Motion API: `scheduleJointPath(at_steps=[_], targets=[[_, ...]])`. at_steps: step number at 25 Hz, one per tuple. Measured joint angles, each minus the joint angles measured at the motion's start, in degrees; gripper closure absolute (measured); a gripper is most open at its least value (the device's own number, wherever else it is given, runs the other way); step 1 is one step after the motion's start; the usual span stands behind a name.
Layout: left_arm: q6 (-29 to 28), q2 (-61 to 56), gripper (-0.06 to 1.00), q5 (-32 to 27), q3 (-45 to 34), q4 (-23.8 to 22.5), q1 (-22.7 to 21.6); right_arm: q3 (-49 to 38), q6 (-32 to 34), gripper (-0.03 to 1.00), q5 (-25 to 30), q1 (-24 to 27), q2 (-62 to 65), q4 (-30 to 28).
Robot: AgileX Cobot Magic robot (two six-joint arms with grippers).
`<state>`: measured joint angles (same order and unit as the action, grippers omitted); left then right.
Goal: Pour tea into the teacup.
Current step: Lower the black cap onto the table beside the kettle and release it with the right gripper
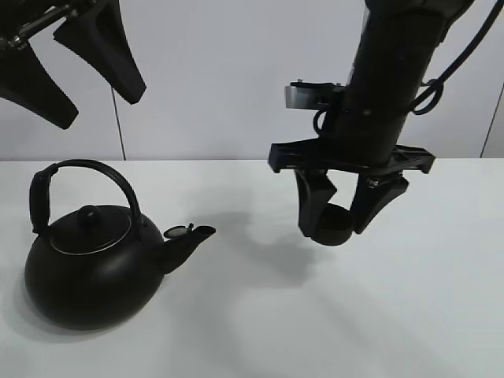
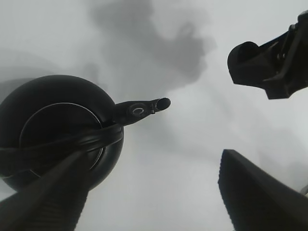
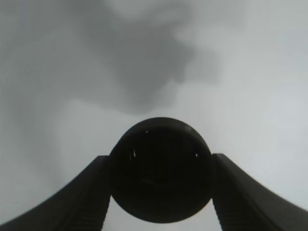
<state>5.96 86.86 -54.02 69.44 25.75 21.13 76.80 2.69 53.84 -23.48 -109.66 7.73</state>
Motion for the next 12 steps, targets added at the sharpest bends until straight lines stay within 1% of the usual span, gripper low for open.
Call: scheduleJointPath(at_steps=[2, 6, 9, 12], targets=[[0.0, 0.0, 0.40, 0.0, 0.0, 0.0, 0.0, 0.0, -0.3, 0.56, -0.9, -2.4, -0.1, -0.2], [0.0, 0.0, 0.40, 0.0, 0.0, 0.0, 0.0, 0.0, 0.1, 0.56, -4.9, -7.2, -0.4, -0.4], [0.0, 0.0, 0.40, 0.0, 0.0, 0.0, 0.0, 0.0, 2.0, 0.56, -7.7, -8.6, -0.4, -2.3], [0.0, 0.0, 0.40, 0.0, 0.0, 0.0, 0.0, 0.0, 3.8, 0.56, -8.5, -8.6, -1.2, -4.4]])
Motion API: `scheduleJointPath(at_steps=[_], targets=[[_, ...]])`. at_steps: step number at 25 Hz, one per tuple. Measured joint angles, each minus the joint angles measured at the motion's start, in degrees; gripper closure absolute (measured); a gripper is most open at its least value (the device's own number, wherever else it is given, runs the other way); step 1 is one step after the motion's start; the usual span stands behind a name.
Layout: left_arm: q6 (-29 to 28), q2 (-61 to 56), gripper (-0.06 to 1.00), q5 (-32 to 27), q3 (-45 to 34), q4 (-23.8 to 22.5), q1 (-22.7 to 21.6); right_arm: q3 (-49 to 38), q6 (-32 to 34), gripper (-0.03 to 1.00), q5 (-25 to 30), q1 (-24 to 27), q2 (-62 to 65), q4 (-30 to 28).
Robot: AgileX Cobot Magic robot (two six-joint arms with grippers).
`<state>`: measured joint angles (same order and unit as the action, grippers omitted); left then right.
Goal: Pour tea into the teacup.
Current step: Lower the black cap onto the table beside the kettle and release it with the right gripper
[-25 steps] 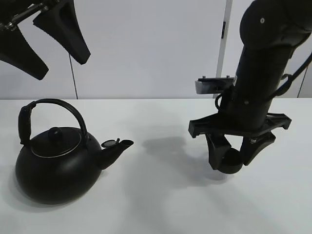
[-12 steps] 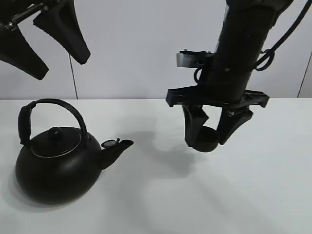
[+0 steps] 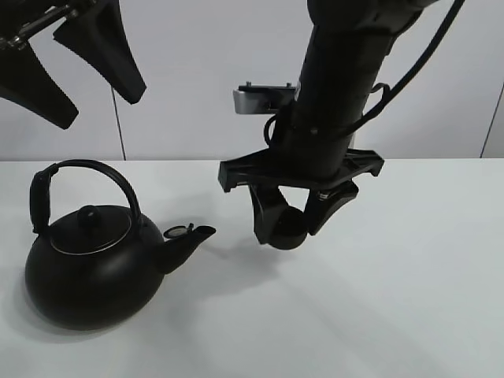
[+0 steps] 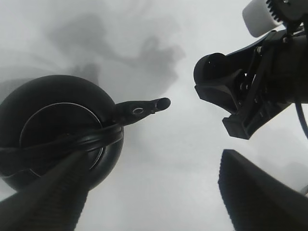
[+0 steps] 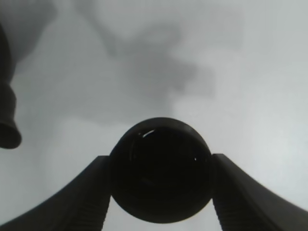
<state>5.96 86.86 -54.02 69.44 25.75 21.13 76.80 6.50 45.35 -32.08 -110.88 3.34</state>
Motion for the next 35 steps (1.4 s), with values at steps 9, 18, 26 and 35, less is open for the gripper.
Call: scheduleJointPath(at_steps=[9, 18, 26, 35], targets=[[0.0, 0.0, 0.40, 0.0, 0.0, 0.0, 0.0, 0.0, 1.0, 0.56, -0.2, 0.0, -7.1, -0.2], [0.0, 0.0, 0.40, 0.0, 0.0, 0.0, 0.0, 0.1, 1.2, 0.56, -1.0, 0.0, -8.0, 0.1], [0.0, 0.0, 0.40, 0.0, 0.0, 0.0, 0.0, 0.2, 1.2, 0.56, -0.9, 0.0, -8.0, 0.3], [0.0, 0.0, 0.40, 0.0, 0.0, 0.0, 0.0, 0.2, 1.2, 0.50, -0.3, 0.0, -8.3, 1.0]])
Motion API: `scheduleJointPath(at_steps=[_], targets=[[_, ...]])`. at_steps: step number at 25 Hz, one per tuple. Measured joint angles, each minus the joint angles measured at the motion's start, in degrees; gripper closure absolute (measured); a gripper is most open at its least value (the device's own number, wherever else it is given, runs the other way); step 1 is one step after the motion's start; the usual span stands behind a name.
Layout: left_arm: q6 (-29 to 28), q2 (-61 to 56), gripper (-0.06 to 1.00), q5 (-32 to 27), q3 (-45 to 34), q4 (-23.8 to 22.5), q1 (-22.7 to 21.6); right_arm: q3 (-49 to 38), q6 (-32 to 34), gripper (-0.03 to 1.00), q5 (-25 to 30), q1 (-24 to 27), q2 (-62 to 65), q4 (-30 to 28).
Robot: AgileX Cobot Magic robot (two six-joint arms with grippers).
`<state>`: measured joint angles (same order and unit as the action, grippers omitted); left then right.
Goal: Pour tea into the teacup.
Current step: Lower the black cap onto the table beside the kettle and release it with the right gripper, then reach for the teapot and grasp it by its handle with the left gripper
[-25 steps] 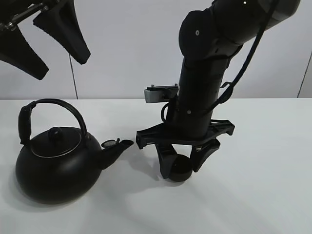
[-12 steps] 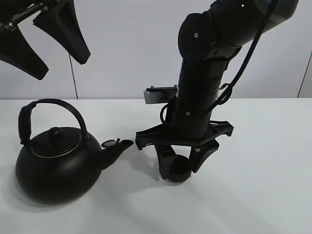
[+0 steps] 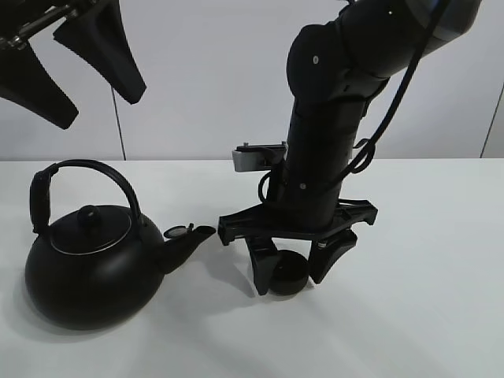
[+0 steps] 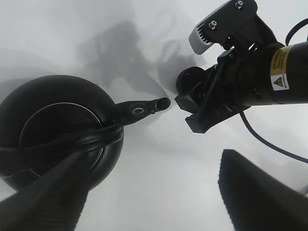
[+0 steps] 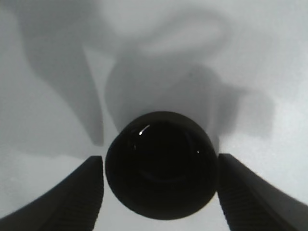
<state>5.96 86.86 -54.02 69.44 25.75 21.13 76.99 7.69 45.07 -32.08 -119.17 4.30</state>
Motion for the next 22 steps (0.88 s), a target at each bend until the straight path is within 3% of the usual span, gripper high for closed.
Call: scheduleJointPath(at_steps=[9, 22], targets=[[0.0, 0.0, 0.40, 0.0, 0.0, 0.0, 0.0, 0.0, 0.0, 0.50, 0.3, 0.0, 2.6, 0.2], [0.0, 0.0, 0.40, 0.0, 0.0, 0.0, 0.0, 0.0, 0.1, 0.50, 5.5, 0.1, 11.2, 0.2]])
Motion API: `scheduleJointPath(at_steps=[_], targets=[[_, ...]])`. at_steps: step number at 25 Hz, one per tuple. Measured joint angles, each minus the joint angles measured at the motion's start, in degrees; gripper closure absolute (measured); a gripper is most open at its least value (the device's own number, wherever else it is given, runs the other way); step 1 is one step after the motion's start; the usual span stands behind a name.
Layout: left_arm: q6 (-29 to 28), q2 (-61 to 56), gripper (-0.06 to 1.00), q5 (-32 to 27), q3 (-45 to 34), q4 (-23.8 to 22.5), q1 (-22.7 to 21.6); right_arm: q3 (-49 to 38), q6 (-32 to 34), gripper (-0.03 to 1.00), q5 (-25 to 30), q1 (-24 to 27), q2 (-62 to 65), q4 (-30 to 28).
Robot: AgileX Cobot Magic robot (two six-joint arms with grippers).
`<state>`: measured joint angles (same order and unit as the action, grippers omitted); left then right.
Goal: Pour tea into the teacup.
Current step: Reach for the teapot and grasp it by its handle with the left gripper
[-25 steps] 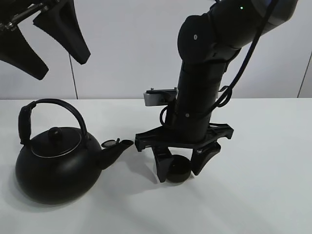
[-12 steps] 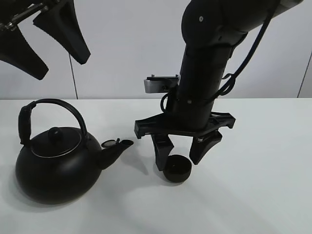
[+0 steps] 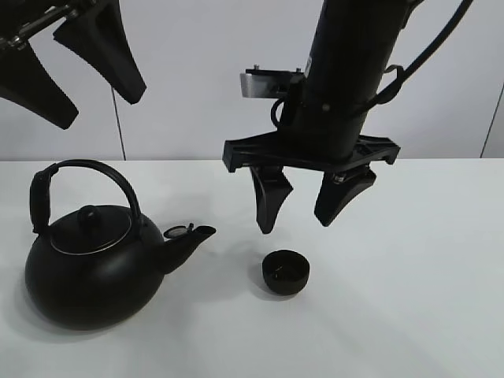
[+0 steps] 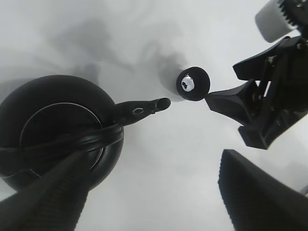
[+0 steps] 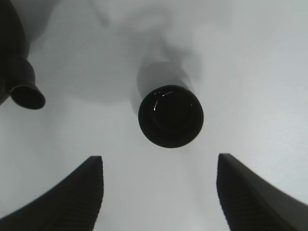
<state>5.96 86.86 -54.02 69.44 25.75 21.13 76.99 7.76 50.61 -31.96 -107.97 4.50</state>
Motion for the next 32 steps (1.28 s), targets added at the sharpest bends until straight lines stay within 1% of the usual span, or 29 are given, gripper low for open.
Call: scheduleJointPath(at_steps=[4, 8, 18, 20, 26, 29, 32], targets=[[0.0, 0.0, 0.40, 0.0, 0.0, 0.0, 0.0, 0.0, 0.1, 0.50, 2.6, 1.4, 3.1, 0.0], [0.0, 0.0, 0.40, 0.0, 0.0, 0.0, 0.0, 0.0, 0.1, 0.50, 5.6, 4.3, 5.9, -0.3], [0.0, 0.0, 0.40, 0.0, 0.0, 0.0, 0.0, 0.0, 0.1, 0.50, 13.4, 10.7, 12.9, -4.5], [0.0, 0.0, 0.40, 0.0, 0.0, 0.0, 0.0, 0.0, -0.1, 0.50, 14.5, 11.6, 14.0, -4.5], [0.0, 0.0, 0.40, 0.0, 0.0, 0.0, 0.0, -1.4, -0.5, 0.50, 15.6, 14.6, 16.8, -4.5], [0.0, 0.0, 0.40, 0.0, 0.0, 0.0, 0.0, -4.9, -0.6, 0.50, 14.8, 15.5, 17.8, -4.5], [0.0, 0.0, 0.40, 0.0, 0.0, 0.0, 0.0, -8.1, -0.8, 0.50, 12.9, 15.8, 18.5, -4.5]])
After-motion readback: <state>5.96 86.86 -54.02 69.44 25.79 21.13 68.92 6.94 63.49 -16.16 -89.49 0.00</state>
